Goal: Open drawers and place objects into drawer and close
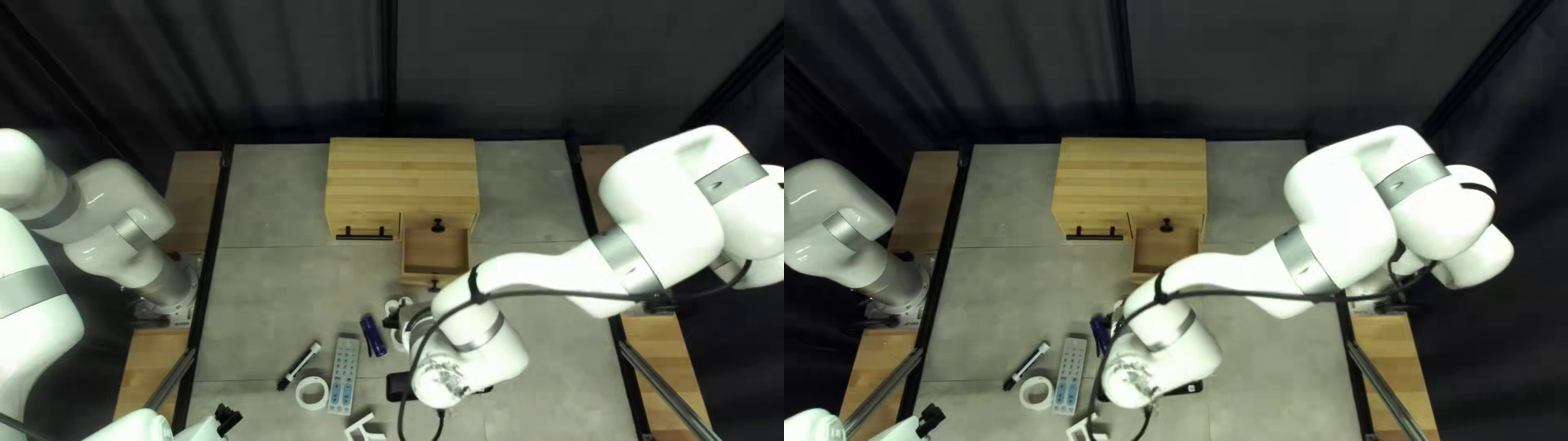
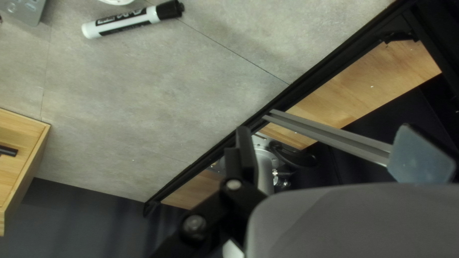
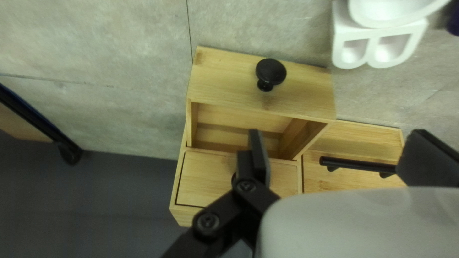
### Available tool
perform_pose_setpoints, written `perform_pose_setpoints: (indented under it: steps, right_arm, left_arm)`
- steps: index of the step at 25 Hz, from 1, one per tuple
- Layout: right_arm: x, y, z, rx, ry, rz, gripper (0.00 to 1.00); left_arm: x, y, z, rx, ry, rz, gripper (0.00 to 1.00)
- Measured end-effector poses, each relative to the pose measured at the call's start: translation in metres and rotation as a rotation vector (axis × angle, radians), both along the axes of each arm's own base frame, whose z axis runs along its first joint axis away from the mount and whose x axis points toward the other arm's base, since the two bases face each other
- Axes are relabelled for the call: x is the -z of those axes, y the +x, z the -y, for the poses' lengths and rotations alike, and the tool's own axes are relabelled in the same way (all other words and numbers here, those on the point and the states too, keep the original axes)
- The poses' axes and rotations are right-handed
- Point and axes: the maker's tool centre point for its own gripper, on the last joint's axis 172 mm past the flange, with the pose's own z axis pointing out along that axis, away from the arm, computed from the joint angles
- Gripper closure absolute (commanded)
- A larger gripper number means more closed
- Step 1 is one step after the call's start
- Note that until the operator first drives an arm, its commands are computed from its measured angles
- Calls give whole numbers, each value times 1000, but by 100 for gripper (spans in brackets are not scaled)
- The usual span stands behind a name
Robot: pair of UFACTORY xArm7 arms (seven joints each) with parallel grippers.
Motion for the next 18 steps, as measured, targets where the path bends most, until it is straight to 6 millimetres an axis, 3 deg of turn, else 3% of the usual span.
perform_pose_setpoints:
  steps: [5, 18]
  right_arm:
    - [25, 19, -14, -34, 105, 11, 0]
    - [56, 19, -25, -162, 179, 32, 0]
  left_arm:
    - [0, 0, 0, 0, 0, 0, 0]
    - [0, 0, 0, 0, 0, 0, 0]
